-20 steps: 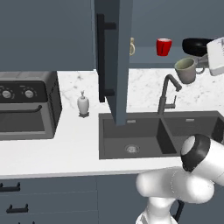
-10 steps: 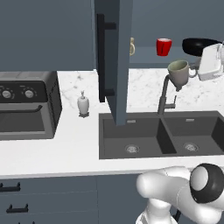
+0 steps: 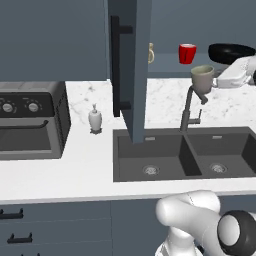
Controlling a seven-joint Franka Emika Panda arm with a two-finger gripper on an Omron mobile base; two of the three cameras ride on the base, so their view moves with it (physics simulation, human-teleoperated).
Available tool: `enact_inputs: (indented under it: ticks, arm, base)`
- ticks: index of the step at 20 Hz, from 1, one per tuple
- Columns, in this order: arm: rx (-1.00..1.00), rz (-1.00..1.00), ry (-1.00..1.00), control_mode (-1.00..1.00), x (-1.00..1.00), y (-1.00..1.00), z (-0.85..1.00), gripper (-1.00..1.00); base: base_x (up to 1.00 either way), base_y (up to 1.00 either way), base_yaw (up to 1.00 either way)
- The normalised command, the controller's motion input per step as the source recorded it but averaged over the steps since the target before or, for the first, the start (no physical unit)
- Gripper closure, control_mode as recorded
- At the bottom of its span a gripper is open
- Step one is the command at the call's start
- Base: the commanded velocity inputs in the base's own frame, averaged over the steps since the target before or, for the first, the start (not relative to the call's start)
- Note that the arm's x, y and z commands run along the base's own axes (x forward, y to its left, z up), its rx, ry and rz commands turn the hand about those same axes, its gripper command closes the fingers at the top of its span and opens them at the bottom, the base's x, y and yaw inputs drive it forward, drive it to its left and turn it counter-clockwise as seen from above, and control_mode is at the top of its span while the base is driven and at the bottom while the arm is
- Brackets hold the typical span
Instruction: Gather all objects into one cabinet and sort the glasses and bowls to opposite sides.
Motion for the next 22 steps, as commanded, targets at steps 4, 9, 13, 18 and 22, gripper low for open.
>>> enact_inputs:
  ticks: [4,9,13,18,22]
  arm:
    - [0.24,-0.21,-0.02,-1.0,0.01,0.29,0.1,1.0]
    - [0.14,-0.19,-0.07,-1.0,0.0,0.16,0.23,1.0]
    - [0.01,-0.16,-0.18,-1.0,0.0,0.16,0.4,1.0]
    - [0.0,-0.18,-0.19,-1.0,0.16,0.32,0.15,1.0]
    - [0.0,0.0,0.0,-1.0,0.0,0.0,0.0,1.0]
  base:
    - [0.0,0.0,0.0]
    - [0.0,0.0,0.0]
    - [0.0,0.0,0.0]
    - [0.0,0.0,0.0]
    - [0.0,0.0,0.0]
